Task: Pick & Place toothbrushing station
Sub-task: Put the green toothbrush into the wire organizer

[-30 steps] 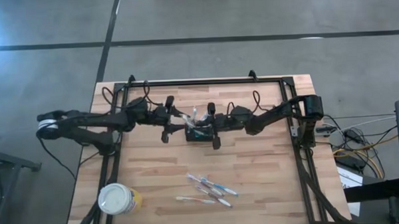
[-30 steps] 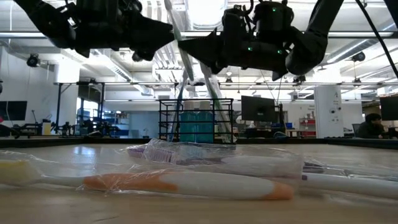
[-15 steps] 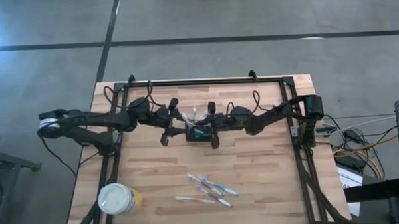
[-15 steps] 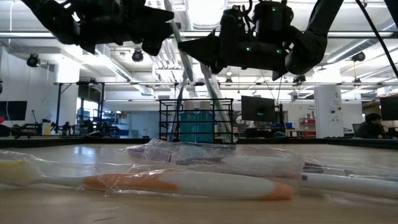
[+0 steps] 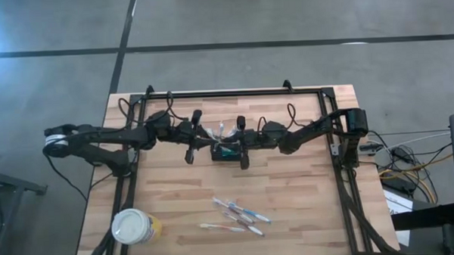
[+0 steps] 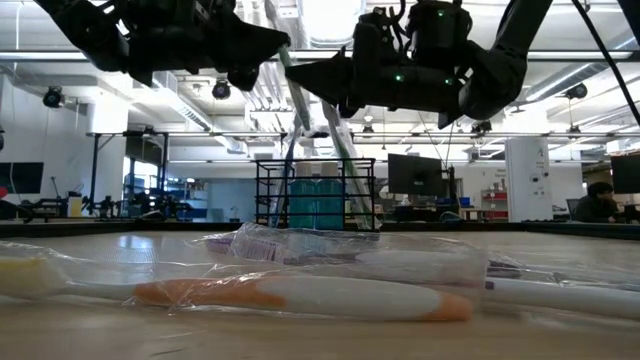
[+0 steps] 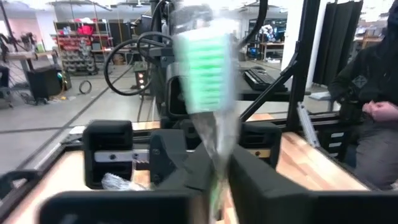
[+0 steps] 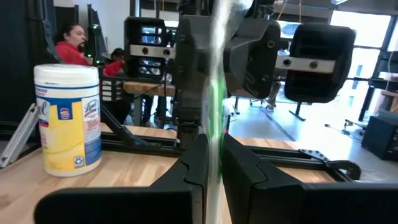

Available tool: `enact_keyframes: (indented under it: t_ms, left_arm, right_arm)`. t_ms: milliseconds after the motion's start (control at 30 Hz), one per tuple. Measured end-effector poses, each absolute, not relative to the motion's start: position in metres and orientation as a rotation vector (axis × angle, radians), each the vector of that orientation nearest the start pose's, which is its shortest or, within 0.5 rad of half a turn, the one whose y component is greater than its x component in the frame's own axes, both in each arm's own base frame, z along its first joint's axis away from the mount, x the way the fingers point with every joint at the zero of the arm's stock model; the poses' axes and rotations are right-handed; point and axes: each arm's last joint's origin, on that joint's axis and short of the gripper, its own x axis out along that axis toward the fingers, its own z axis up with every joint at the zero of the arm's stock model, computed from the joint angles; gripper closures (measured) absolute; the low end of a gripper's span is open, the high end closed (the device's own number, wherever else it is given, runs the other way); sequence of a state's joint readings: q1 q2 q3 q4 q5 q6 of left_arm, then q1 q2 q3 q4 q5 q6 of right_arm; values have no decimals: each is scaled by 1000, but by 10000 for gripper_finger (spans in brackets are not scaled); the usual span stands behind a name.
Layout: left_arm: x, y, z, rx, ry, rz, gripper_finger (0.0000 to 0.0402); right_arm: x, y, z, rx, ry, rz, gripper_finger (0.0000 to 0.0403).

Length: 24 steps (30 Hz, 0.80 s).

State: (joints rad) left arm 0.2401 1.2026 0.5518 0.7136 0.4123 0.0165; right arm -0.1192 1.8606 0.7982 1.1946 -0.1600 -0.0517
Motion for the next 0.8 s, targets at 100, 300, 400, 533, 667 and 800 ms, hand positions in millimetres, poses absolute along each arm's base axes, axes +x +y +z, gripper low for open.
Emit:
enact_keyframes:
  t_ms: [100, 300, 400, 533, 667, 800]
  left_arm:
    - [246, 48, 255, 54, -57, -171, 382]
    - [242, 47, 256, 68, -36, -181, 382]
    - [236, 45, 260, 84, -20, -196, 382]
    - [224, 42, 266, 107, -11, -197, 382]
    - [206, 39, 264, 119, -33, -181, 382]
    - [179, 37, 256, 119, -67, -116, 382]
  right_arm:
    - [361, -38, 184, -69, -130, 38, 378]
    - [358, -38, 185, -50, -131, 47, 333]
    - [353, -38, 192, -50, -146, 37, 298]
    - [342, -37, 200, -51, -159, 34, 258]
    - [318, -34, 207, -53, -173, 30, 238]
    - [282, -30, 211, -55, -190, 20, 238]
